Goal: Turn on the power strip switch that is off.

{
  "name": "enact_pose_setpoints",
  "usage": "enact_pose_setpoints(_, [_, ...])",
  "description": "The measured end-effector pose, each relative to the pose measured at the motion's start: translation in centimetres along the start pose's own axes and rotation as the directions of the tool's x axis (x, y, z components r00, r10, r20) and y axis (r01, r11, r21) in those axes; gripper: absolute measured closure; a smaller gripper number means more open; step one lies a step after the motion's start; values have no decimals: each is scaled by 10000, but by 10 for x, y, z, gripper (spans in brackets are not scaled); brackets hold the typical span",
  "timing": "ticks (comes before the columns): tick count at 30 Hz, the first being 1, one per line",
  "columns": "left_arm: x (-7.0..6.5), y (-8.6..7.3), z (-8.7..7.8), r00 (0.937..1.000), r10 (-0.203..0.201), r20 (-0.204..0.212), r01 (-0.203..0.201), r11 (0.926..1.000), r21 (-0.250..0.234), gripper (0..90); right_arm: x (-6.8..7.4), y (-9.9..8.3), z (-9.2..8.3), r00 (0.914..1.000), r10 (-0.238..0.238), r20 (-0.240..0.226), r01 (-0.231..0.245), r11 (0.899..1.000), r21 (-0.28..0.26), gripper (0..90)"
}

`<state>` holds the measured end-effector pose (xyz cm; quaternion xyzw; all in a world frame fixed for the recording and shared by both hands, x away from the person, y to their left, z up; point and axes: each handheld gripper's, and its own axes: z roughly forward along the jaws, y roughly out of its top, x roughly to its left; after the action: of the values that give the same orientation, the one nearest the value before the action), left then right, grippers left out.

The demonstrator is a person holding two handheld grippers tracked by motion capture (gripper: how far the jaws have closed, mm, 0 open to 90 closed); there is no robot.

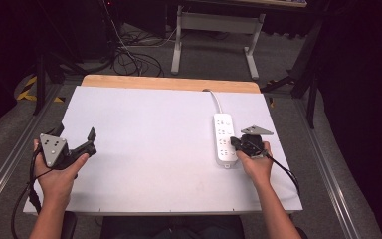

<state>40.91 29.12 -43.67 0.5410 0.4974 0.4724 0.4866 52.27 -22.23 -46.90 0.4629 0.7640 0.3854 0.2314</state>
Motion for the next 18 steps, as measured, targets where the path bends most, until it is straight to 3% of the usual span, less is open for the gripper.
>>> enact_pose_setpoints(18, [0, 0, 1, 10000, 73, -4, -73, 10000, 35, 89, 0, 0, 0, 9999, -146, 28, 146, 9999, -29, 900])
